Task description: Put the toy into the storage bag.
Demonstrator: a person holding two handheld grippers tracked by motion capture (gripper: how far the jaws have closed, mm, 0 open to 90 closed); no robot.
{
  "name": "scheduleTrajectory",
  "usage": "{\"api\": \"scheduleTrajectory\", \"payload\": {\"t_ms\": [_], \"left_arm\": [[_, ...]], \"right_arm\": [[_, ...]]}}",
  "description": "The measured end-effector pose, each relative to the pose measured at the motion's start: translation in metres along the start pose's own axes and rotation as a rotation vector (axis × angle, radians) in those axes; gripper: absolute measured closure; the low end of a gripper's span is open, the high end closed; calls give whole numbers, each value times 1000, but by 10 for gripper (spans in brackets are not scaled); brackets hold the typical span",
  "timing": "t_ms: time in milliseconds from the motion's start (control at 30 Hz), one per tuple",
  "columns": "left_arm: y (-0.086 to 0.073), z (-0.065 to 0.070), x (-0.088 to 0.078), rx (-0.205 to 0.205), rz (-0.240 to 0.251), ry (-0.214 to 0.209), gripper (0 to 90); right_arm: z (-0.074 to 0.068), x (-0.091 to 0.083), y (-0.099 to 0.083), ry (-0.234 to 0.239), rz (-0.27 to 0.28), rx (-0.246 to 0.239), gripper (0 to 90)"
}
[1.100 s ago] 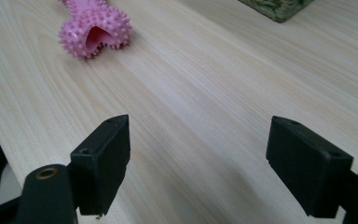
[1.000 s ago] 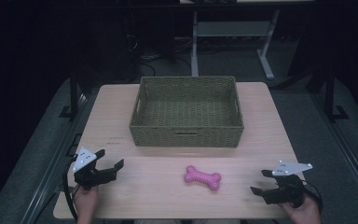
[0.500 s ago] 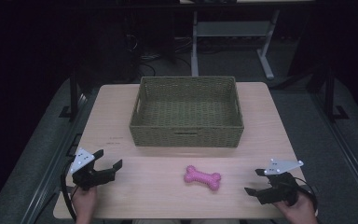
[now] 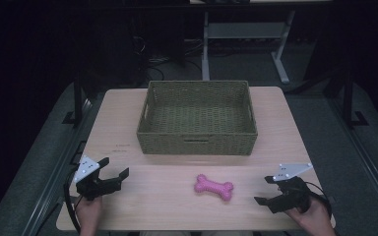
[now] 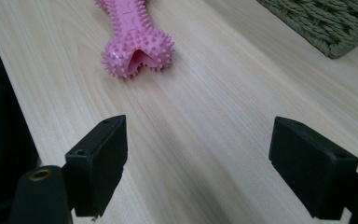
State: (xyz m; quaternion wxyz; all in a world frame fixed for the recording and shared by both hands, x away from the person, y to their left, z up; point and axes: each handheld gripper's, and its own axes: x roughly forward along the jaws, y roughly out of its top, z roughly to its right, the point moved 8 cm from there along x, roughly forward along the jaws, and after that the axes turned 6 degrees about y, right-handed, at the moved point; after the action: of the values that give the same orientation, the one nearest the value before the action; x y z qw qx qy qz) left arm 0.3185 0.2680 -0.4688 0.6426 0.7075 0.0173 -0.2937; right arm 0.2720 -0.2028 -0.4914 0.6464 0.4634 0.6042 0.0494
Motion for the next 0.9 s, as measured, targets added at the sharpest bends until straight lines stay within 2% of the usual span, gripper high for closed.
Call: {"api": "scheduleTrajectory", "payload": {"t_ms": [233,433,900], "left_arm": [[0,0,1,-4,0,2,128],[1,-1,0,-2,6,3,128],[3,-2,-2,-5,15,5,128]], "right_arm": [[-3,-2,12,23,2,-26,189],[-11,1,28,49,-22,-65,189],[-25,24,54,128,-97,-131,182]]}}
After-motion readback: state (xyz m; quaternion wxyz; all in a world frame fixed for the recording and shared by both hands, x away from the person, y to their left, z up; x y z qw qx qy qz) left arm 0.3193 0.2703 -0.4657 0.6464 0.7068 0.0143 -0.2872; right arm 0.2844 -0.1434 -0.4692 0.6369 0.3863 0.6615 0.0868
